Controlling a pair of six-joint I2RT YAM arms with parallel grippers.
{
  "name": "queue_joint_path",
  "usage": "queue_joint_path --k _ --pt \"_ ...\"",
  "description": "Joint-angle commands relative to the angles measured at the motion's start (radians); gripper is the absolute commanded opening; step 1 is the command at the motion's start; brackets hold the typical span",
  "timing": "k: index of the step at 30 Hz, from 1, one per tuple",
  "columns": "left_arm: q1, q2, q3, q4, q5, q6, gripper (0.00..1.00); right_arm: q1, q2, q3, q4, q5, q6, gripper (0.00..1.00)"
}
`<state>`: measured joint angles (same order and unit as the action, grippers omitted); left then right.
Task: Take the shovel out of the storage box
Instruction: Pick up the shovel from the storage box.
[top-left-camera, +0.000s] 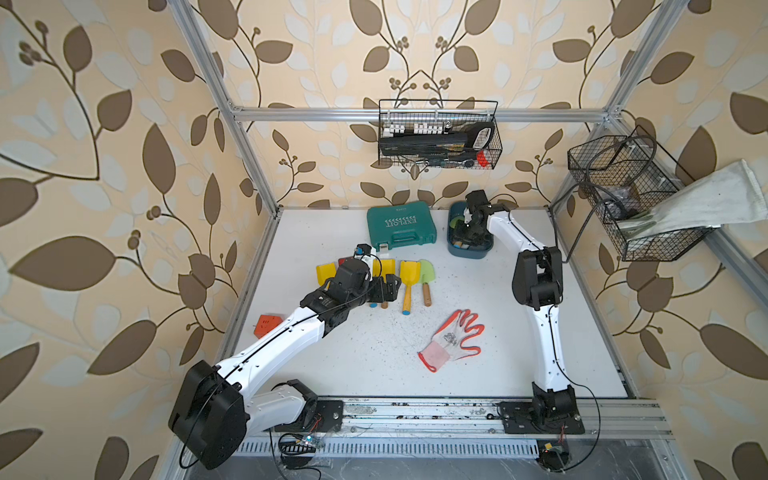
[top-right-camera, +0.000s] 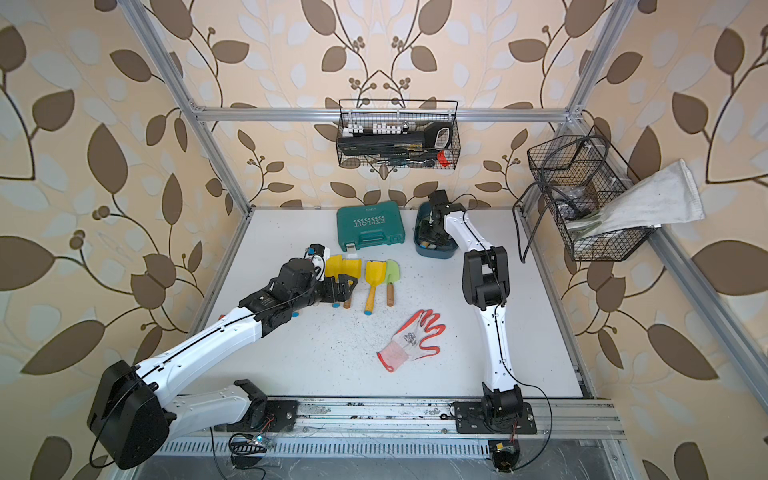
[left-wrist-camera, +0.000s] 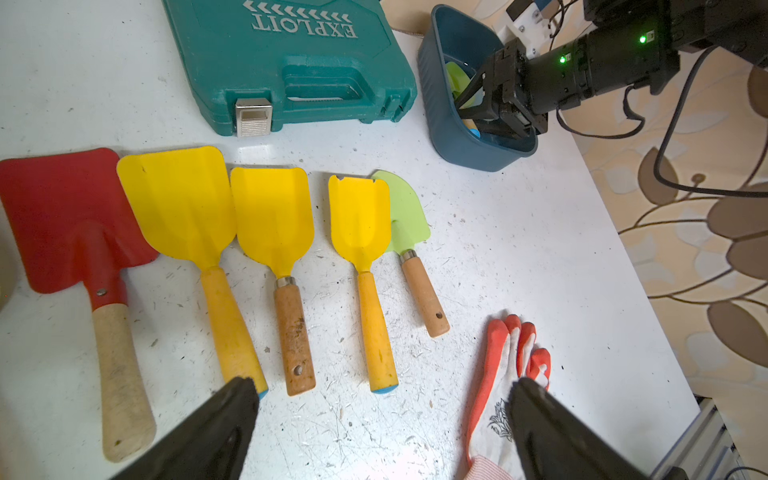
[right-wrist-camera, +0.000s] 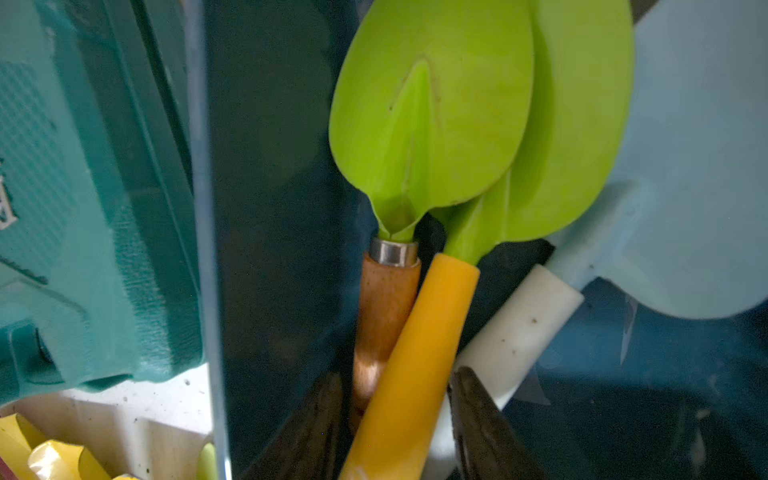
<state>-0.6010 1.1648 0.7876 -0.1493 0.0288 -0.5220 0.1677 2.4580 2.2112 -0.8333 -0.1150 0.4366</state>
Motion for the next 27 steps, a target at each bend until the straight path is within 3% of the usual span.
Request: queue_joint_path --k 1,8,11,17,27 --pt "0.010 -0.010 0.027 0.008 -0.002 -0.003 0.99 0.000 0.046 0.040 -0.051 -0.017 -0.028 0.47" --pt "0.010 -0.001 0.030 0.008 -0.005 -0.006 0.99 0.000 0.071 0.065 -0.057 -0.020 -0.045 0.43" --pt "0.010 -0.001 0.028 0.010 -0.006 -0.007 0.99 -0.003 0.069 0.070 -0.059 -0.027 -0.040 0.33" --pt "0.010 -0.006 0.027 0.008 -0.009 -0.006 0.99 -0.004 0.068 0.079 -0.057 -0.037 -0.032 0.26" --pt "0.010 -0.009 0.028 0.007 -0.006 -0.007 0.99 -0.004 -0.044 -0.013 0.053 -0.030 -0.016 0.15"
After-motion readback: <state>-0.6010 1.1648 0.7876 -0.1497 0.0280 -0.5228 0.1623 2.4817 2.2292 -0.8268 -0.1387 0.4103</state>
